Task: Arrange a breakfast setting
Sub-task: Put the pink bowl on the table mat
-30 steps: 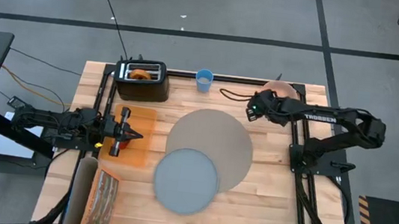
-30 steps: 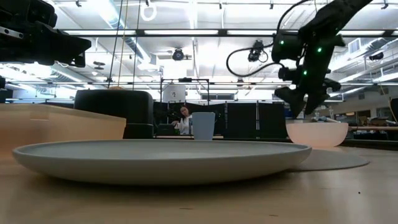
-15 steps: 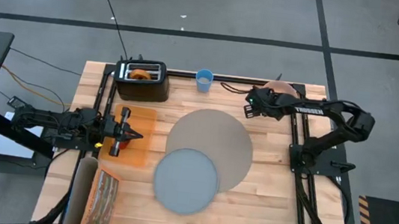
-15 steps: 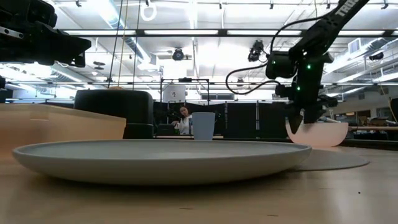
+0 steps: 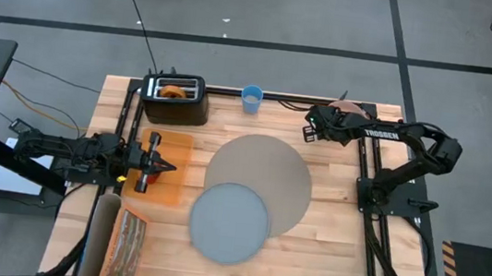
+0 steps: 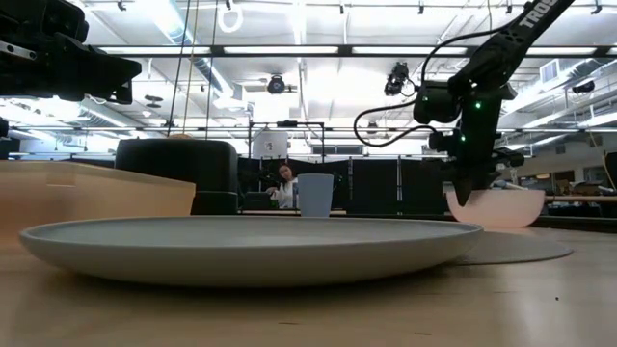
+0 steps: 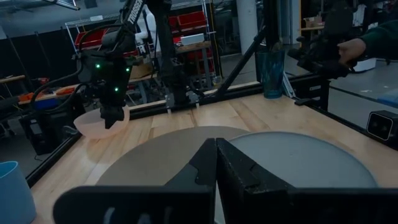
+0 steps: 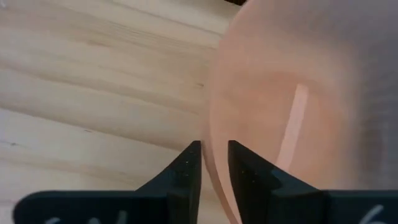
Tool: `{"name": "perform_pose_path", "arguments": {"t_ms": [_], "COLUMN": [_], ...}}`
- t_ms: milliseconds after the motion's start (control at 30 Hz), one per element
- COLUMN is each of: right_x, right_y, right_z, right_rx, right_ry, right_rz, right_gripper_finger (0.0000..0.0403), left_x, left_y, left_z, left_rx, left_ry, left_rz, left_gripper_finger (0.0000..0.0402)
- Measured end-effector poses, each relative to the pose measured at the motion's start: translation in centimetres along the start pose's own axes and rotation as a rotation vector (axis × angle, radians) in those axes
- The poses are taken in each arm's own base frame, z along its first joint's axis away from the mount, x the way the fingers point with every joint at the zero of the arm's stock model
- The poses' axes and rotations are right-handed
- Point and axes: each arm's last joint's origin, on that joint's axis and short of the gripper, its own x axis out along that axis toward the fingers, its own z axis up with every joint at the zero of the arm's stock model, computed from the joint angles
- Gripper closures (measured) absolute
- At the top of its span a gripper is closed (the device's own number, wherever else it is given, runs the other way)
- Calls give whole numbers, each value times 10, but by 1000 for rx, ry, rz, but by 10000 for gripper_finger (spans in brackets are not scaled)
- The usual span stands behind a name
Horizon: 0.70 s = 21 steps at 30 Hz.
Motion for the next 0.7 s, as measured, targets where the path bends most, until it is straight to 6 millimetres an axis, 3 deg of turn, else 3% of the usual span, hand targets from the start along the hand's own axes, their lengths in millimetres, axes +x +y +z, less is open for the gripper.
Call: {"name": "perform_pose_path", "arguments": {"t_ms": [367, 700], "right_x": [-3, -29], "right_y": [1, 3], "right_z": [0, -3], "right_rx": [-28, -139], "right_ry": [-10, -65], "right_rz": [10, 114], "right_gripper_finger": [363, 389], "left_x": [0, 0], "left_y": [0, 0], "left_z": [0, 0], "left_rx": [0, 0], "left_ry": [0, 0], "left_rz": [0, 0], "left_gripper_finger": [392, 392]}}
